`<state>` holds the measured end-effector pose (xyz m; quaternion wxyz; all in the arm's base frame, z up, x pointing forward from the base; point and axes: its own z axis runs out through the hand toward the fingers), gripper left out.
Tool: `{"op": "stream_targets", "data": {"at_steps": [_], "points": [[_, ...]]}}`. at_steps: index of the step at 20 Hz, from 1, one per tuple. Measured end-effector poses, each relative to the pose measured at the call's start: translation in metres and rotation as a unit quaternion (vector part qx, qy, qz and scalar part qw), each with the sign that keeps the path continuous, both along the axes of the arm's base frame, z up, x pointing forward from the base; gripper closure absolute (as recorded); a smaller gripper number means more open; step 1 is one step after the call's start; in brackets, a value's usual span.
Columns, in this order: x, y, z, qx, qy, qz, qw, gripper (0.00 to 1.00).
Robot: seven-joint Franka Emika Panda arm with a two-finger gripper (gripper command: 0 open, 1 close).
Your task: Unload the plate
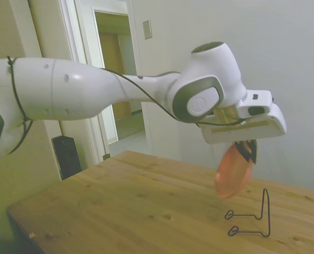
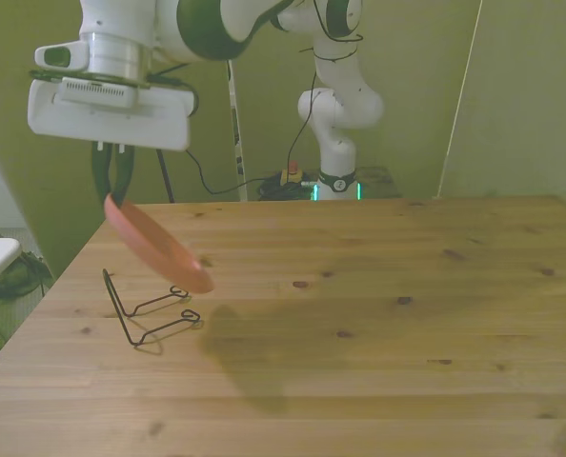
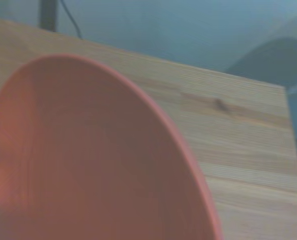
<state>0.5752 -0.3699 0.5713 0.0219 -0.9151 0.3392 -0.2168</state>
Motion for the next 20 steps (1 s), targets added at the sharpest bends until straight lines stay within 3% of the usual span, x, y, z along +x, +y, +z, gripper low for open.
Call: {"op": "stream_targets", "data": {"at_steps": [2, 5, 10, 14, 19, 20], "points": [[-0.002, 0.024, 0.002, 0.051, 0.015, 0.004, 0.9986, 1.0], [-0.002, 0.052, -0.024, 0.126, 0.055, 0.019, 0.9903, 1.0], [-0.026, 0.061, -0.112, 0.235, 0.151, 0.053, 0.9587, 1.0], [-0.036, 0.053, -0.169, 0.246, 0.198, 0.061, 0.9468, 1.0], [-0.036, 0.05, -0.199, 0.22, 0.221, 0.058, 0.9484, 1.0], [-0.036, 0.049, -0.201, 0.215, 0.223, 0.058, 0.9492, 0.0]]}}
